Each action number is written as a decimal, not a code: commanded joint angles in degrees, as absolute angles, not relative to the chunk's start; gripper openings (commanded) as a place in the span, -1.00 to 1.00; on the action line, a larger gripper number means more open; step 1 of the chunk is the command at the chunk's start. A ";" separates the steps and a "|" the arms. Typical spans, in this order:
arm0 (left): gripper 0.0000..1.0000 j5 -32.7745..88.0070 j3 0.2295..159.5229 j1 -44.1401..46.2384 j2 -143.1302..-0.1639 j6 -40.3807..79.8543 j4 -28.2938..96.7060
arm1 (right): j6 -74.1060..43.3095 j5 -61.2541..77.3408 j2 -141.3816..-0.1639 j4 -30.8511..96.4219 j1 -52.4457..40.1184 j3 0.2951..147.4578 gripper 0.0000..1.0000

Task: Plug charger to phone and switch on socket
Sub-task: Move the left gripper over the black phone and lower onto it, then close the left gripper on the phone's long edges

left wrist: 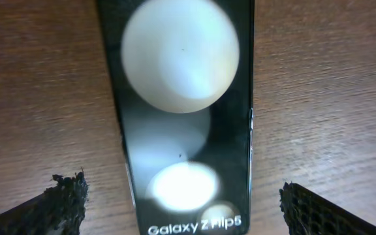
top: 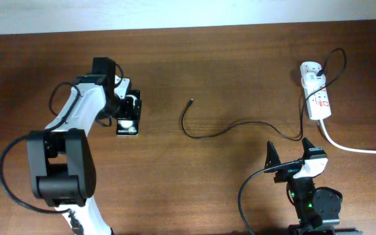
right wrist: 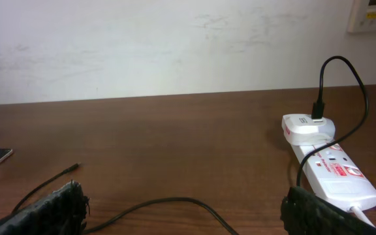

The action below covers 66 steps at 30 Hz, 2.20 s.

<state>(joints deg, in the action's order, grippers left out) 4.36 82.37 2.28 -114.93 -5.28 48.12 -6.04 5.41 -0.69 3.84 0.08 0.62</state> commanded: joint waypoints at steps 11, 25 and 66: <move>0.98 -5.85 83.24 5.39 -118.41 5.63 44.18 | -6.44 5.76 -0.21 4.10 0.36 0.32 0.97; 0.99 -1.06 83.20 6.39 -118.41 8.12 43.99 | -6.44 5.76 -0.21 4.10 0.36 0.32 0.97; 0.55 -4.34 83.74 6.24 -122.34 6.81 42.52 | -6.44 5.74 -0.21 4.10 0.36 0.32 0.97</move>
<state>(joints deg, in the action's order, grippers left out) -2.17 83.35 6.42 -120.22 7.16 42.63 -6.07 5.41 -0.69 3.84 0.08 0.62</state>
